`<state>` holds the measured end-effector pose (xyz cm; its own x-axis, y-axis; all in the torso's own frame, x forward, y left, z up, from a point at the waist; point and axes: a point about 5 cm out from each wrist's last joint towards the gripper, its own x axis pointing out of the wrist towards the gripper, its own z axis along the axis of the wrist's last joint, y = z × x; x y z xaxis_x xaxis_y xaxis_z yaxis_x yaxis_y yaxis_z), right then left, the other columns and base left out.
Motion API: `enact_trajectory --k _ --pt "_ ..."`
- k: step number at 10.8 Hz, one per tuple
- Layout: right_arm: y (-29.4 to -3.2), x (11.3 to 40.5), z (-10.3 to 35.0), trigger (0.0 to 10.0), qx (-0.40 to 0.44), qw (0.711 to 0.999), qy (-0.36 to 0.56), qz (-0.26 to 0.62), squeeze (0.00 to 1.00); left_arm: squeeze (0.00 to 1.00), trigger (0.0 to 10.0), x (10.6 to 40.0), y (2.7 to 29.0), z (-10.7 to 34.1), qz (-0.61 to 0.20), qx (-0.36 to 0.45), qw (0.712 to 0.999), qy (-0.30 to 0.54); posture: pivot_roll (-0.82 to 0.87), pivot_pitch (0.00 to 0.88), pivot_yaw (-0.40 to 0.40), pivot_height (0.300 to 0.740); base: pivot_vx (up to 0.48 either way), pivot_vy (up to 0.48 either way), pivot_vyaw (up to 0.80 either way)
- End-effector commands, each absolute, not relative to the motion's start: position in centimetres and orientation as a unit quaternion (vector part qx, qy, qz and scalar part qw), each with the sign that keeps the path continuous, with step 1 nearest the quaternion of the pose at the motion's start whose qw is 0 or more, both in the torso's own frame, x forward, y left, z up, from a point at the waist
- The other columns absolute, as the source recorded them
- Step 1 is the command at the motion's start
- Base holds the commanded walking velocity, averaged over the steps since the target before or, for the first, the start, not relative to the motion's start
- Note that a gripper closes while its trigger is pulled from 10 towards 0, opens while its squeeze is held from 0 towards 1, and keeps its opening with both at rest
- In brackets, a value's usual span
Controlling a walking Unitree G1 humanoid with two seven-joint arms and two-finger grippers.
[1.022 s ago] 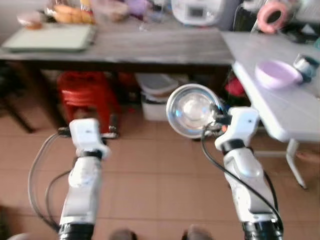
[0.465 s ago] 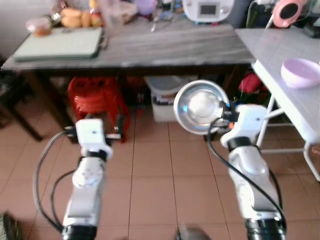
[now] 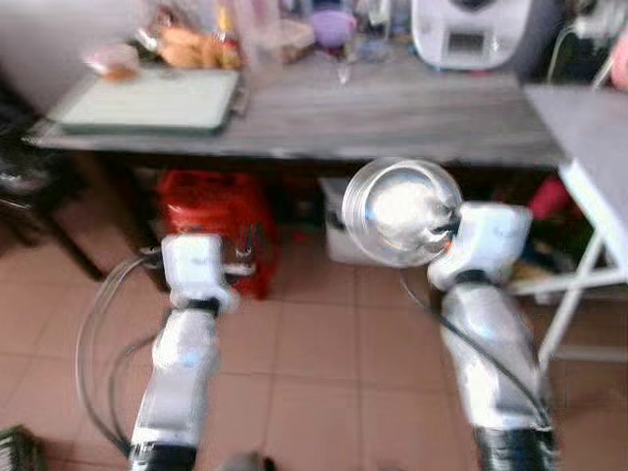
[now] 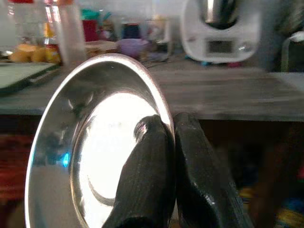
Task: Setting the table
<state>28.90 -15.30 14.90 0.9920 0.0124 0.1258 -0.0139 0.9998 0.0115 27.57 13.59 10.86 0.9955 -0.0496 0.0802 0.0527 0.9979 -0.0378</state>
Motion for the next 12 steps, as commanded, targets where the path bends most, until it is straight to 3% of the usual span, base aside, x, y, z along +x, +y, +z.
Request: enact_trajectory --k 1,3,4,9,12 --pt "-16.1 29.1 15.2 10.0 0.009 0.998 -0.069 0.003 0.0 0.0 10.0 27.7 12.6 11.3 -0.042 -0.023 0.998 -0.048 -0.08 0.063 0.022 0.74 0.465 0.0 0.0" --pt "-15.8 29.3 15.5 10.0 0.026 0.997 -0.076 0.008 0.0 0.0 10.0 27.7 12.8 11.0 -0.039 -0.023 0.998 -0.044 -0.08 0.063 0.022 0.74 0.465 0.0 0.0" --pt "-15.7 29.3 15.4 10.0 -0.005 0.997 -0.083 -0.005 0.0 0.0 10.0 27.7 12.8 11.0 -0.041 -0.023 0.998 -0.044 -0.08 0.057 0.025 0.74 0.469 0.0 0.0" --pt "-16.7 29.9 15.8 10.0 0.096 0.992 -0.082 0.007 0.0 0.0 10.0 27.8 12.3 10.7 -0.047 -0.033 0.998 -0.039 -0.09 0.044 0.024 0.74 0.476 0.0 0.0" --pt "-16.8 30.5 15.8 10.0 0.107 0.991 -0.078 0.007 0.0 0.0 10.0 28.3 12.2 11.0 -0.044 -0.03 0.998 -0.046 -0.07 0.041 0.015 0.74 0.452 0.0 0.0"
